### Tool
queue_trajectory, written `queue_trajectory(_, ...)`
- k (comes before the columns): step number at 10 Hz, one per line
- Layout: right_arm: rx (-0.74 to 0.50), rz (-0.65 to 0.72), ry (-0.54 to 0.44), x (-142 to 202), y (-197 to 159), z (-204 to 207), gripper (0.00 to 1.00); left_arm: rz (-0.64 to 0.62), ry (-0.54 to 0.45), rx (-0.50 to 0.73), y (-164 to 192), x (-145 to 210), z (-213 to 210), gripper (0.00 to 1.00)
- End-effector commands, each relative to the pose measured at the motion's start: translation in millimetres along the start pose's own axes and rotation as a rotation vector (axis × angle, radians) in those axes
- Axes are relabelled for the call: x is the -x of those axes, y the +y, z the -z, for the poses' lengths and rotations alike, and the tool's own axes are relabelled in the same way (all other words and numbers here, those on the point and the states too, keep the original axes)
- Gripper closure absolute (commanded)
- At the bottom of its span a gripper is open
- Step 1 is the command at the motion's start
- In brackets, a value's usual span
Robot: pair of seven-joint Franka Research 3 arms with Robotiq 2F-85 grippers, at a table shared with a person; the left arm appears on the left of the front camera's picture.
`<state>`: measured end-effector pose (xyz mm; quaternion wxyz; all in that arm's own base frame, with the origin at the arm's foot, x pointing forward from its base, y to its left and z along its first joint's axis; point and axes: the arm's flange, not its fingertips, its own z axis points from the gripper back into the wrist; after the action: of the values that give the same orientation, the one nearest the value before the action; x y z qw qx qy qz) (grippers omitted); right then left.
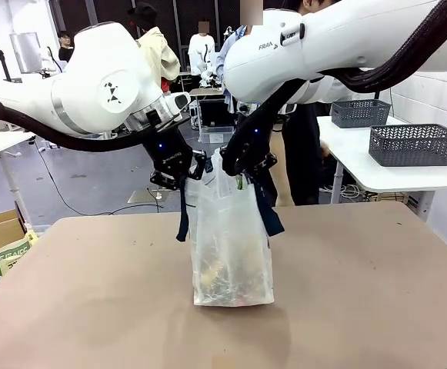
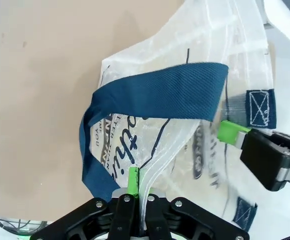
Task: Transfer purchased items from the store into the shopping bag.
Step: Move the Reusable shopping bag to the right side of the table.
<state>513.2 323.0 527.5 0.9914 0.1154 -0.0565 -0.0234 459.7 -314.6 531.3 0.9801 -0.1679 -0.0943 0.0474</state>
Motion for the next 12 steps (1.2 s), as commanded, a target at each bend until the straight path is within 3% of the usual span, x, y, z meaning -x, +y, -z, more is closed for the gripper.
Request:
queue_trajectory(1,-0.042,0.052,-0.02,-3.4,13.2,-0.5,1.0,0.004,-0.012,0.024,-4.4,-3.8,3.3,1.0)
queue_trajectory(4,-0.057,0.054,-0.044,-6.4,19.0,-1.5,1.0,0.084,0.006,0.077,-13.8,-0.2,13.3,1.0)
queue_trajectory(9,-0.076,0.032,-0.041,-10.2,24.6,4.1,1.0,0.098,0.029,0.136,-13.9,5.1,10.8,1.0)
queue_trajectory(12,-0.083,0.022,-0.036,-9.7,25.2,4.8,1.0,0.084,0.017,0.082,-20.2,6.5,15.2,1.0)
